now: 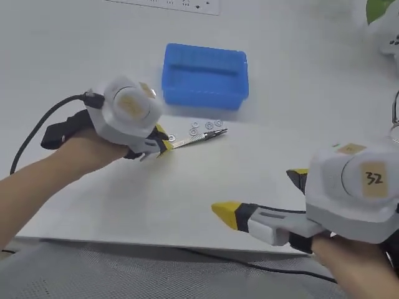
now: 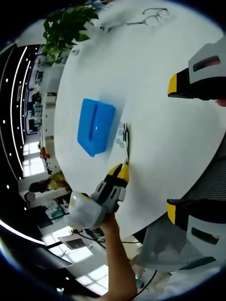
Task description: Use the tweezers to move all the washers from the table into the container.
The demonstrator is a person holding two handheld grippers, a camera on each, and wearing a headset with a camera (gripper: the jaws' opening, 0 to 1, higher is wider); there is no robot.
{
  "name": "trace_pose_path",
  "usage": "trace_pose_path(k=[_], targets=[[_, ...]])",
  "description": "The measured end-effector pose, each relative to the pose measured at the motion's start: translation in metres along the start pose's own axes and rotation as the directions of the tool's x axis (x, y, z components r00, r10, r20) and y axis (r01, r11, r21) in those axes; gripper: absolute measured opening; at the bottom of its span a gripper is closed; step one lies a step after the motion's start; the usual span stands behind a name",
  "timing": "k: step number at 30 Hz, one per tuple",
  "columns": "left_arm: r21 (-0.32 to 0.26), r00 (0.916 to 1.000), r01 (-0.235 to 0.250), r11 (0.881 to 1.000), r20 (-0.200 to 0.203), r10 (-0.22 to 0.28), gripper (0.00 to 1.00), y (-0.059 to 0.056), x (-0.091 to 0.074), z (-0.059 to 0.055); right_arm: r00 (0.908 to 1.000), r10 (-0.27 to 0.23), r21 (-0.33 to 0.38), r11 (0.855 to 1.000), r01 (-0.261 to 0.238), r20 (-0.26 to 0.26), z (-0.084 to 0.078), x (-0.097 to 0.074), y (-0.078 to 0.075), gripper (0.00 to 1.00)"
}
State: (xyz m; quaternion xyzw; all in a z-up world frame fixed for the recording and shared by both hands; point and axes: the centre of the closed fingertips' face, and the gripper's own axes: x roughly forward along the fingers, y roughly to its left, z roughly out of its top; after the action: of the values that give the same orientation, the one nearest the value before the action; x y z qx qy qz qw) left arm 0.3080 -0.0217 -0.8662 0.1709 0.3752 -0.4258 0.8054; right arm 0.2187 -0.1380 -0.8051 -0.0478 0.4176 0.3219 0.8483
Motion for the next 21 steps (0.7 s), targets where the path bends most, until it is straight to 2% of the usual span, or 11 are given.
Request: trace_pose_path(k=[2,6,7,8,13,16,21], targets=[[-0.002,0.9999,0.015,1.0,0.002,-0.015,0.09,-0.003,0.001,0.0,1.0,0.002,-0.005,1.0,-0.002,-0.005,-0.001,0.0,0.001,0.87],[0.042,0.9988,0.024,0.999,-0.044,-0.022,0.05,-0.009,0.008,-0.007,0.9999,0.007,-0.005,1.0,-0.008,-0.011,-0.001,0.002,0.001,0.87],[0.077,0.9997,0.019,0.997,0.013,-0.02,0.04,-0.01,0.009,0.004,0.9999,0.008,-0.005,1.0,-0.008,-0.014,-0.002,0.003,0.0,0.87],[0.044,0.9995,0.023,0.999,-0.024,-0.022,0.04,-0.012,0.008,-0.002,0.9998,0.007,-0.008,1.0,-0.007,-0.016,-0.002,0.003,0.0,0.87],[0.032,0.9995,0.024,0.999,-0.021,-0.023,0.04,-0.013,0.01,0.0,0.9998,0.013,-0.014,1.0,-0.013,-0.018,0.001,0.006,0.001,0.86],[0.06,0.9996,0.016,0.998,-0.025,-0.014,0.03,-0.017,0.01,-0.001,0.9997,0.019,-0.025,0.999,-0.02,-0.017,0.005,0.008,0.002,0.86],[0.073,0.9988,0.042,0.996,-0.028,-0.04,0.03,-0.026,0.005,-0.001,0.9993,0.032,-0.044,0.999,-0.033,-0.018,0.008,0.013,0.004,0.86]])
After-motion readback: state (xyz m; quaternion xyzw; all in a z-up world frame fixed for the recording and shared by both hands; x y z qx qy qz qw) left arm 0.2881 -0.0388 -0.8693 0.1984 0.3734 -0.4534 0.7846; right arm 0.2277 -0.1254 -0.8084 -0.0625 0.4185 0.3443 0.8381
